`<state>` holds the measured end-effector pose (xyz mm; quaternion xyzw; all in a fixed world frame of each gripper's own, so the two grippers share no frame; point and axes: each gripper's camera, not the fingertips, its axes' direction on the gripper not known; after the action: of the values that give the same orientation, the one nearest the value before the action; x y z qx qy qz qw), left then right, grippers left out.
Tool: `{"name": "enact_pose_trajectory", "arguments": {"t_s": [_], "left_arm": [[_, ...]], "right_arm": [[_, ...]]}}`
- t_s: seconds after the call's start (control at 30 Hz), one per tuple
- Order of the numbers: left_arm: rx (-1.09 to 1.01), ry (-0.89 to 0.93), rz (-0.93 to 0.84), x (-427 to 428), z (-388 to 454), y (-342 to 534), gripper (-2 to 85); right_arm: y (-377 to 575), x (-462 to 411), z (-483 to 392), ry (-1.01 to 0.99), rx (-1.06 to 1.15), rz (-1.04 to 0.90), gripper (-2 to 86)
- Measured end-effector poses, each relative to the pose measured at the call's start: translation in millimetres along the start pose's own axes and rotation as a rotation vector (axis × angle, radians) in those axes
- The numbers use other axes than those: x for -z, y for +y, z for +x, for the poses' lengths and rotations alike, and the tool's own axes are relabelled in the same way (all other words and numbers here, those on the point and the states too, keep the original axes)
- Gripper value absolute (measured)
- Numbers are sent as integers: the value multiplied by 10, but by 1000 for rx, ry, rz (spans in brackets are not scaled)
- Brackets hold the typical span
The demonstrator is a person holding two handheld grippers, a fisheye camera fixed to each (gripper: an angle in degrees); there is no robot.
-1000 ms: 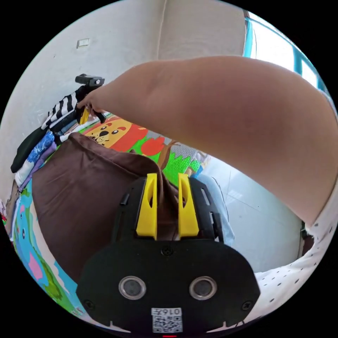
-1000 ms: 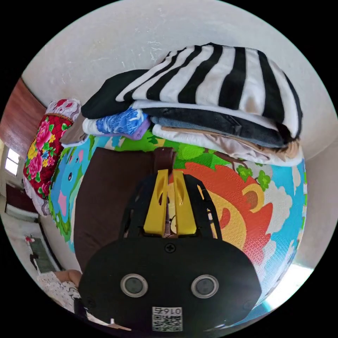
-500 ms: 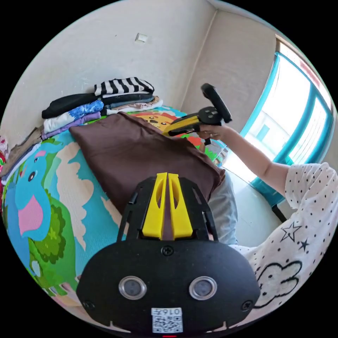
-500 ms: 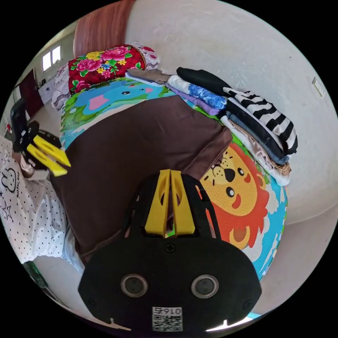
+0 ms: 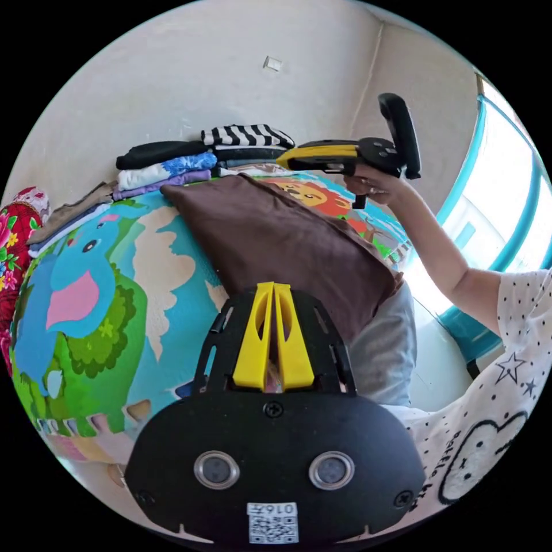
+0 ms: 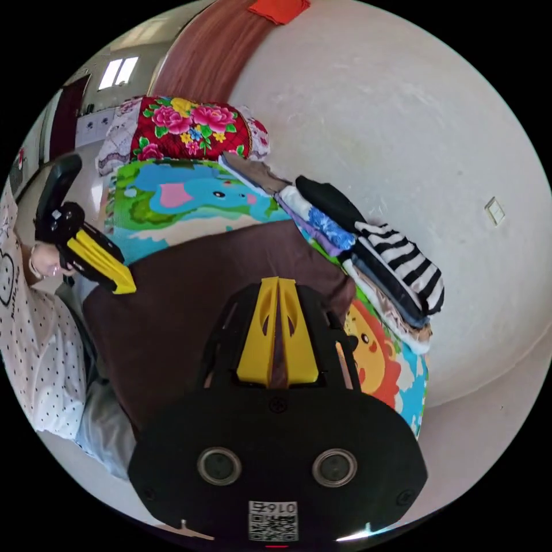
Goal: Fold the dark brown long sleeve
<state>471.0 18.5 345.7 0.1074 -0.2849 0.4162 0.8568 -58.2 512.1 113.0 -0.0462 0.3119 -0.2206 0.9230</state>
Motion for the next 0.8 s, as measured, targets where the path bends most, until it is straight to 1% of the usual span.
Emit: {"name": "enact_pose_trajectory", "arguments": {"t_s": [0.1,0.17,0.23,0.33,0.37,0.5,0.53,0.57,0.6,0.63,0.7,0.73,0.77,0.8], "left_arm": [[22,43,-39,-88,-52,55,-10],[22,53,-29,-95,-51,120,-10],[17,56,-21,-100,-38,188,-10],[23,69,-8,-106,-26,298,-10],[28,76,-4,-109,-21,340,-10],[16,76,-2,-116,55,465,-10],[16,77,-4,-117,65,479,-10],[15,78,-3,-119,83,508,-10],[16,80,-2,-122,96,534,-10],[16,82,-1,-125,101,546,-10],[28,97,-1,-135,110,589,-10],[29,100,-4,-136,115,598,-10],[25,102,-8,-136,132,616,-10],[18,102,-11,-133,155,633,-10]], "right_arm": [[-638,-471,106,-35,-27,10,-4],[-1040,-994,239,-90,-88,-77,-4],[-1221,-1345,336,-118,-147,-142,-5],[-1372,-1684,464,-229,-212,-198,-5],[-1439,-1767,463,-231,-183,-258,-5],[-1580,-1749,394,-137,-75,-315,-5],[-1609,-1719,374,-106,-18,-324,-5],[-1642,-1664,404,-91,33,-338,-5],[-1665,-1624,454,-94,37,-349,-5],[-1702,-1500,615,-106,-12,-337,-5],[-1706,-1247,873,-188,-90,-245,-5],[-1686,-1168,1014,-275,-116,-244,-5],[-1652,-1163,1123,-354,-129,-297,-5],[-1626,-1165,1168,-376,-133,-327,-5]]}}
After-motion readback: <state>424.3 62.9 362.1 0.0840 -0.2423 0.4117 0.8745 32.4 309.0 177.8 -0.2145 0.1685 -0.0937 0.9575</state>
